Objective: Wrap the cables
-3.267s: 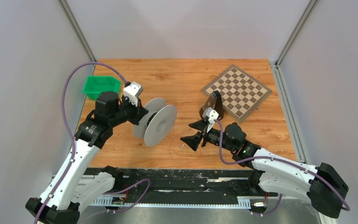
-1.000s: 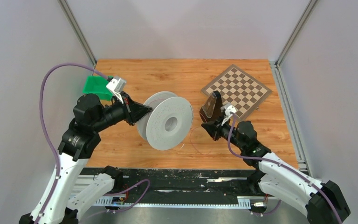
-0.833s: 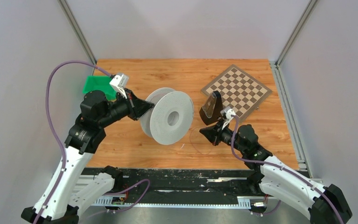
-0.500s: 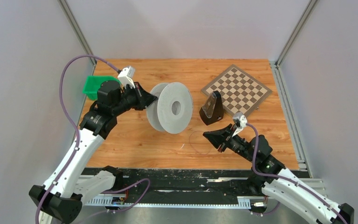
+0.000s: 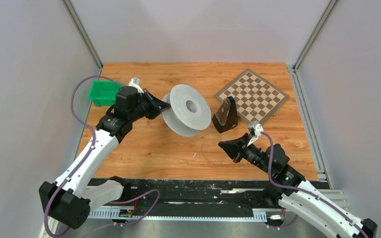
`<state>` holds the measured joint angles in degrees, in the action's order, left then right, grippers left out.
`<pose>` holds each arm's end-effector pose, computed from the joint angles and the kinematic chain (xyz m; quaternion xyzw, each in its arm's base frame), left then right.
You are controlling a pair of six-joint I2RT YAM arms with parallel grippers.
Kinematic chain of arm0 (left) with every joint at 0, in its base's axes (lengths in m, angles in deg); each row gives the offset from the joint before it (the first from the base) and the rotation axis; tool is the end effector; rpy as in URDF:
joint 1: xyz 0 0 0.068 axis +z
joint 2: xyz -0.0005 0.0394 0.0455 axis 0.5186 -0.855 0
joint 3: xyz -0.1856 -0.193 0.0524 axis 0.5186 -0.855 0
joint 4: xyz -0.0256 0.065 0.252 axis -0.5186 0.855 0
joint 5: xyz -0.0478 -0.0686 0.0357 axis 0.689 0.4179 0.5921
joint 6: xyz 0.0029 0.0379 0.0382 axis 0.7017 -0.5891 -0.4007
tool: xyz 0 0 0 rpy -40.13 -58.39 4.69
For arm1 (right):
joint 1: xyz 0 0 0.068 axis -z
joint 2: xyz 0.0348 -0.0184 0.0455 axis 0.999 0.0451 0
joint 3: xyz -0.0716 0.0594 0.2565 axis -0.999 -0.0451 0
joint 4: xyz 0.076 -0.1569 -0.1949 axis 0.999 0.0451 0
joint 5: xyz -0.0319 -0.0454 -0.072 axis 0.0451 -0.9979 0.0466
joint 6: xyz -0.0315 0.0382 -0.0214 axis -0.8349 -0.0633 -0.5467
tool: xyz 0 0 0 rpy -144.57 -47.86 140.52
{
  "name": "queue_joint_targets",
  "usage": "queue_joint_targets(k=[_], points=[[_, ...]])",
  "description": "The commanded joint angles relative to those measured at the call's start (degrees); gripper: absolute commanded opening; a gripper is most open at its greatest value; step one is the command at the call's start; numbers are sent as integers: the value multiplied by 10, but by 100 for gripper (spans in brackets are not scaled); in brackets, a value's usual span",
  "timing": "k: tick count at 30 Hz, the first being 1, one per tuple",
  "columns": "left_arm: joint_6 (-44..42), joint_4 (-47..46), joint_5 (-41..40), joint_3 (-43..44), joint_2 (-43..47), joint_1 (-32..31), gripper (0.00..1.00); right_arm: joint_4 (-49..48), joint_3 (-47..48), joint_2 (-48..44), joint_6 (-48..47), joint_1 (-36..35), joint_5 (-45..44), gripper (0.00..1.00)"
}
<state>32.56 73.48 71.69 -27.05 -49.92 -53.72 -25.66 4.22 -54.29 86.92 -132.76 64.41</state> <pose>0.2201 -0.0986 0.3460 -0.2216 0.8070 -0.4219 0.3488 0.0908 0.0987 0.2411 -0.1948 0.6995 0.4175 0.5463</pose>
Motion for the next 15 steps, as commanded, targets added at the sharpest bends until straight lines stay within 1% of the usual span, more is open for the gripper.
queue_joint_targets(k=[1,4,6,8,10,12,15], points=[[104,-53,-28,-20,31,1,0,-22,-6,6,15,-3,20,0],[116,-54,-44,-25,38,1,0,-43,-11,19,34,-2,50,0],[102,-71,-53,-28,41,0,0,-66,-14,37,61,-3,69,0],[84,-100,-57,-35,42,0,0,-125,-35,62,97,-8,97,0],[86,-109,-66,-42,43,0,0,-211,-71,93,129,-24,116,0],[90,-114,-71,-50,48,0,0,-265,-90,126,132,-44,104,0],[105,-124,-83,-70,60,0,0,-256,-71,175,104,-76,81,1]])
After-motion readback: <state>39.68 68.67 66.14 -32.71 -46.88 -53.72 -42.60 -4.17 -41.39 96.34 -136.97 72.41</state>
